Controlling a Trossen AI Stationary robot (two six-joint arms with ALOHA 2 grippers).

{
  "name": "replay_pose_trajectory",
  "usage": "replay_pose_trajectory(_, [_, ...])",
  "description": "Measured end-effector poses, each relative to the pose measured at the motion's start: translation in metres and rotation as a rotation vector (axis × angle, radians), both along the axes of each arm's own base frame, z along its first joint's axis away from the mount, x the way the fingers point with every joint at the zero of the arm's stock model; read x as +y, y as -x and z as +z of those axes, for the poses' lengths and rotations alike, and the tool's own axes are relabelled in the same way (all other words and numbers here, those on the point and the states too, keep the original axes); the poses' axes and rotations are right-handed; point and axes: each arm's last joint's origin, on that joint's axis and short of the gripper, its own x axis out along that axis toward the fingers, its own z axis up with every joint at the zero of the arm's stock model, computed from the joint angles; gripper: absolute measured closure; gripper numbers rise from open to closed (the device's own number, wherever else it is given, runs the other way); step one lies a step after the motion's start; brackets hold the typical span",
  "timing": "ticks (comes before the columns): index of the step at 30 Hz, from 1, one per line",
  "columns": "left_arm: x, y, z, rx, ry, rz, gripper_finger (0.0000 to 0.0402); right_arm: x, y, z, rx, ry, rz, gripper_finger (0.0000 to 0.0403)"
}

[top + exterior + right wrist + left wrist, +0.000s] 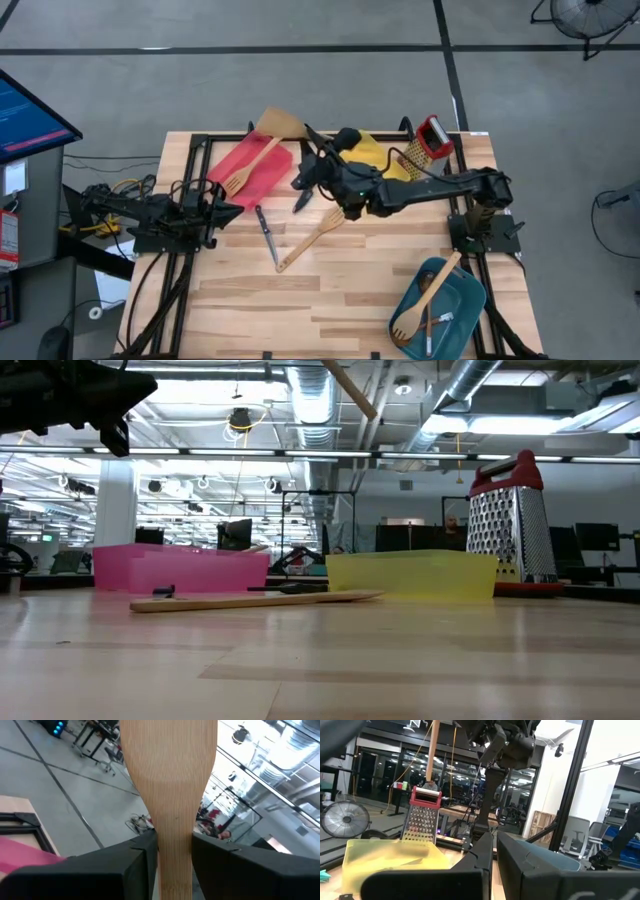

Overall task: Pick & Place Kitchen Items
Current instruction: Put the wooden spatula into the red bin

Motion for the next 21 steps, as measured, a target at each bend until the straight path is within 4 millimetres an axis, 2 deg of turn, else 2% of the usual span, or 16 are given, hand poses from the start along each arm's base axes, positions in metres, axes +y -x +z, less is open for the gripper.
replay_pose_trajectory(6, [0.0,-0.001,0.0,-0.003,0.024,0.001,0.0392,0.004,0.005,0.008,-0.044,-0.009,0.054,0.0304])
replay_pose_trajectory(10, [0.0,-0.002,0.002,-0.013,0.041,0.009,0.0374,0.019,0.011,0.017,-0.11,-0.032,0.173,0.0304])
replay_pose_trajectory(15, [-0.001,-0.004,0.007,-0.066,0.046,0.012,0.0325,0.043,0.027,0.036,-0.221,-0.076,0.354,0.0304])
replay_pose_trajectory(21, [-0.004,-0.014,0.009,-0.062,-0.005,0.031,0.024,0.068,0.044,0.051,-0.325,-0.143,0.496,0.0304])
